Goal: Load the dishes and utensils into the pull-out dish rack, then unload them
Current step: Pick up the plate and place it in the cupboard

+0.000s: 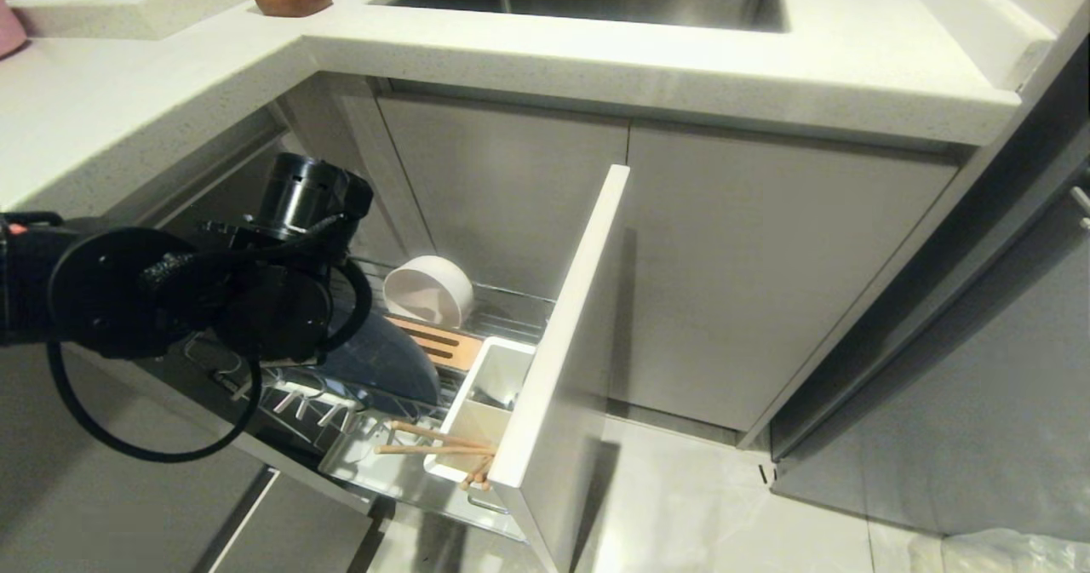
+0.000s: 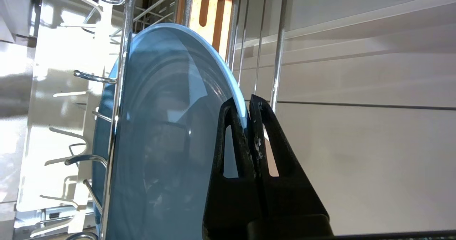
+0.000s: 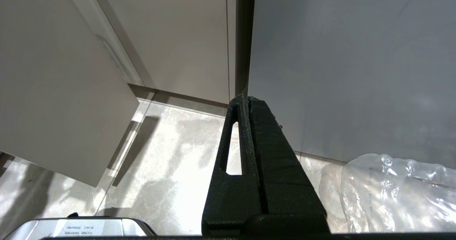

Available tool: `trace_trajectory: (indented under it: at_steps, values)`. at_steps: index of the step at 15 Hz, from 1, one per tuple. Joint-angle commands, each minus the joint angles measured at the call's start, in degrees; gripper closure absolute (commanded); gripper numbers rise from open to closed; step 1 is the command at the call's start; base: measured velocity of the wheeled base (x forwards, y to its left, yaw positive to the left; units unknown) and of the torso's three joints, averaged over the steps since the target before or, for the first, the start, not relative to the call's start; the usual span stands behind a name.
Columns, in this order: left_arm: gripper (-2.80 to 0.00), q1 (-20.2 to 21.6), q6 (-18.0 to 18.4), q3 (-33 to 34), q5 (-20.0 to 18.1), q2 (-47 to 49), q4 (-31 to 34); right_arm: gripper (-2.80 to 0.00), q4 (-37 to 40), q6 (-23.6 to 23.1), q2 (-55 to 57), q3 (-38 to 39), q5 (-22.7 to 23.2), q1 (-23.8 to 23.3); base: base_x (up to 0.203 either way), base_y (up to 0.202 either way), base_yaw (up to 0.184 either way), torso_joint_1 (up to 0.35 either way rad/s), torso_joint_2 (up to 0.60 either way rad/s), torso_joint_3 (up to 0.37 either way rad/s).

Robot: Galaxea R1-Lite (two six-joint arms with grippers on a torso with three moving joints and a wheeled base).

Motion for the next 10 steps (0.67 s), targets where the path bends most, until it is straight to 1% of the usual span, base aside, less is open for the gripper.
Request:
trace_trajectory:
  at_steps: [1, 5, 6, 7, 10]
  values:
    - [0.00, 0.0, -0.6, 0.2, 0.1, 0.4, 0.1, 0.00, 0.0, 0.0, 0.0, 0.0, 0.0, 0.0, 0.000, 0.000, 0.000, 0.000, 0.00, 0.000]
    - [0.00, 0.0, -0.6, 0.1, 0.0, 0.3, 0.1, 0.00, 0.0, 0.0, 0.0, 0.0, 0.0, 0.0, 0.000, 0.000, 0.000, 0.000, 0.00, 0.000]
    - [-1.08, 0.0, -0.6, 0.1, 0.0, 0.3, 0.2, 0.00, 0.0, 0.0, 0.0, 0.0, 0.0, 0.0, 0.000, 0.000, 0.000, 0.000, 0.00, 0.000]
    - [-2.80, 0.0, -0.6, 0.1, 0.0, 0.3, 0.4, 0.00, 0.0, 0.0, 0.0, 0.0, 0.0, 0.0, 0.000, 0.000, 0.000, 0.000, 0.00, 0.000]
    - [-2.80, -0.1, -0.5, 0.0, 0.0, 0.0, 0.6, 0.00, 0.0, 0.0, 0.0, 0.0, 0.0, 0.0, 0.000, 0.000, 0.000, 0.000, 0.00, 0.000]
